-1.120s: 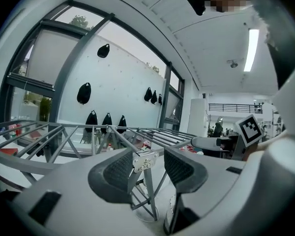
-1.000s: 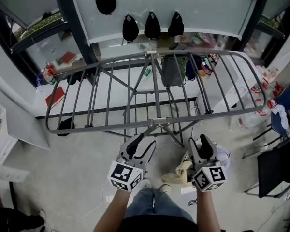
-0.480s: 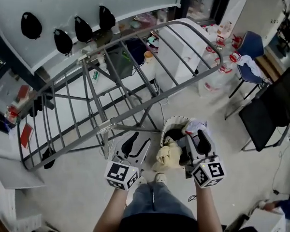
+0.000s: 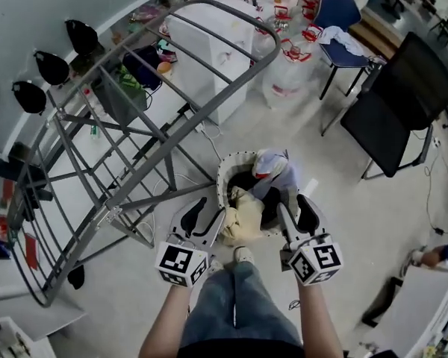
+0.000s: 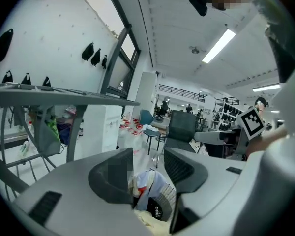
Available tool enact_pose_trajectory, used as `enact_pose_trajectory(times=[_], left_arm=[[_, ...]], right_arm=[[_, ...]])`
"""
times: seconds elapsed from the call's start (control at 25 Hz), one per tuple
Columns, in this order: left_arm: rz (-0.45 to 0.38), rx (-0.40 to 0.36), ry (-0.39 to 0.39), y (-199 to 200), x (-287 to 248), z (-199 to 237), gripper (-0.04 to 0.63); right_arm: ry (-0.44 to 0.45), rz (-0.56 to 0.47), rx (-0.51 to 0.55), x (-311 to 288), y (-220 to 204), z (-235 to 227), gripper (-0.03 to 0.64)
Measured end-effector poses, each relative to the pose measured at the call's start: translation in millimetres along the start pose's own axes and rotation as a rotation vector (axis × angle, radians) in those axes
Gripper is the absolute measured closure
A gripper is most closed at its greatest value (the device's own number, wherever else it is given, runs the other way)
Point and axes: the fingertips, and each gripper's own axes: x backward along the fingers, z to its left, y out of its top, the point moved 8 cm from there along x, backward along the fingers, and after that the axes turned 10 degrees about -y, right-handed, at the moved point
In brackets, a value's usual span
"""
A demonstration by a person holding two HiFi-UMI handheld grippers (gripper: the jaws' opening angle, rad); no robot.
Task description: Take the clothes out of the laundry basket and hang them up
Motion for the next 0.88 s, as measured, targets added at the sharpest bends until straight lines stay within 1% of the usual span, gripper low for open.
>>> enact_pose_trajectory(times=[0.08, 0.2, 0.36, 0.52, 0.76, 0.88], left_arm=[[0.033, 0.002, -0.021, -16.3, -16.3, 3.4, 0.398], [0.073, 0.009, -0.037, -48.4, -40.0, 12.9, 0.397], [0.120, 0.017, -0.043, -100.1, -74.3, 30.8, 0.397], [0.185, 0.054, -0.052, -154.7, -94.7, 36.4, 0.397], [0.259, 0.089, -0.073, -224.0, -115.4, 35.5, 0.397], [0.291, 0.100, -0.083, -254.0, -123.9, 34.4, 0.397]], right_arm=[[-0.017, 0.023, -0.009, -5.0, -19.8, -9.5, 0.417], [-0.019, 0.059, -0.013, -18.3, -59.0, -23.5, 0.416], [-0.046, 0.126, -0.025, -40.3, -115.0, -40.7, 0.416], [-0.063, 0.222, -0.029, -48.6, -174.8, -50.4, 0.417], [-0.032, 0.355, 0.008, -64.1, -253.7, -57.2, 0.416], [-0.002, 0.417, 0.053, -74.3, -287.1, -60.3, 0.416]])
